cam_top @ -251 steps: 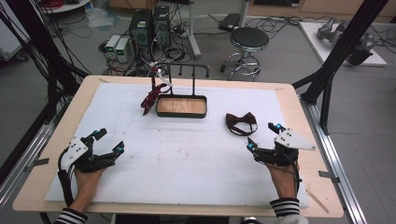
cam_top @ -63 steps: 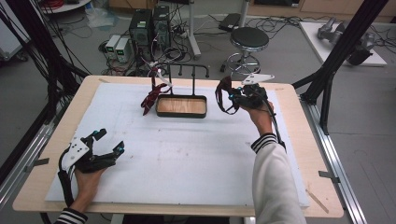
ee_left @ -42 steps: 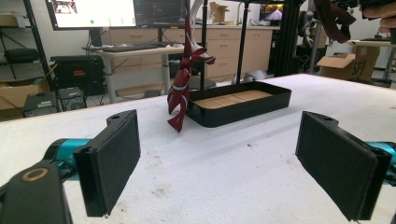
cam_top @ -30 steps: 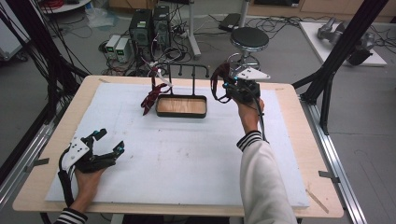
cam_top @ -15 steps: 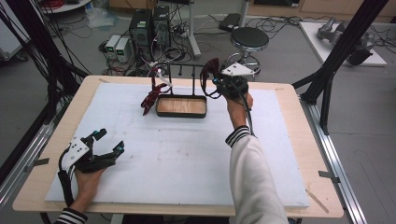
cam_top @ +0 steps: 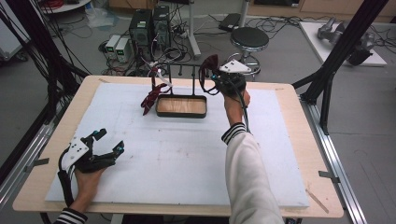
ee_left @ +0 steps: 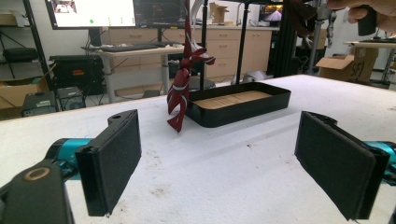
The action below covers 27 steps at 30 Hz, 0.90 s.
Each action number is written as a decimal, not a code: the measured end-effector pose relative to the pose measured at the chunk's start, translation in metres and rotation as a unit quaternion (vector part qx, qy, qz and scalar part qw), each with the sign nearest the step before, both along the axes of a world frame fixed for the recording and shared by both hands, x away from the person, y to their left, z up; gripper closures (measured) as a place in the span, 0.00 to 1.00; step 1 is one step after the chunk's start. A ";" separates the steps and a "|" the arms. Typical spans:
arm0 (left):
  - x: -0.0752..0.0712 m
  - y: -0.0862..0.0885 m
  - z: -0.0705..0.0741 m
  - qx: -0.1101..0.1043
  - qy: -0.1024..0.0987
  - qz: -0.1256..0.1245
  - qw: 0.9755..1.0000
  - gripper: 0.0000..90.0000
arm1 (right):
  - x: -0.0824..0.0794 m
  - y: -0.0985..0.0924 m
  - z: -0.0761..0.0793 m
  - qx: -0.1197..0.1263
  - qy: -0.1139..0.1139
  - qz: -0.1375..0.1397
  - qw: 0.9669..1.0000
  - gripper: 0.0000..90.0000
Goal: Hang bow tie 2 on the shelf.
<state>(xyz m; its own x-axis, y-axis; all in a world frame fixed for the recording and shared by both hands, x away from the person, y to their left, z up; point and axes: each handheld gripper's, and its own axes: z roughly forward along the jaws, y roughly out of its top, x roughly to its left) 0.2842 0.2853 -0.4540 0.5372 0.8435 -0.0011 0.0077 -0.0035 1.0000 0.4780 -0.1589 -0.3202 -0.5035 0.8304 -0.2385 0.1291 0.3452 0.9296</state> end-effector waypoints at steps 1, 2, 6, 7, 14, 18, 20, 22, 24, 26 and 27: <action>0.000 0.000 0.000 0.000 0.000 0.000 1.000 0.17 | 0.001 0.000 0.000 -0.001 0.000 -0.002 1.000 0.85; 0.000 0.000 0.000 -0.001 0.001 0.000 1.000 0.16 | 0.002 0.000 -0.001 -0.001 0.001 -0.003 1.000 0.85; 0.000 0.000 0.000 -0.001 0.000 0.001 1.000 0.17 | 0.004 -0.002 -0.004 0.004 0.007 -0.011 1.000 0.85; 0.000 0.000 0.000 -0.001 0.001 0.000 1.000 0.17 | 0.005 -0.003 -0.005 0.005 0.008 -0.011 1.000 0.85; 0.000 0.000 0.000 -0.002 0.001 0.000 1.000 0.17 | 0.007 0.000 -0.008 0.004 0.007 -0.009 1.000 0.85; 0.000 0.000 0.000 0.000 0.001 0.000 1.000 0.16 | 0.007 0.002 -0.007 -0.003 0.008 -0.008 1.000 0.85; 0.000 0.000 0.000 -0.001 0.001 0.000 1.000 0.16 | 0.007 0.003 -0.006 -0.006 0.006 -0.007 1.000 0.85; 0.000 0.000 0.000 0.001 0.000 -0.001 1.000 0.17 | 0.008 0.004 -0.006 -0.009 0.007 -0.007 1.000 0.85; 0.000 0.000 0.000 0.000 0.001 0.000 1.000 0.17 | 0.008 0.005 -0.006 -0.011 0.006 -0.005 1.000 0.85; 0.000 0.000 0.000 0.000 0.001 0.000 1.000 0.17 | 0.008 0.007 -0.005 -0.016 0.005 -0.006 1.000 0.85; 0.000 0.000 0.000 0.000 0.001 0.000 1.000 0.17 | 0.009 0.007 -0.006 -0.017 0.008 -0.009 1.000 0.85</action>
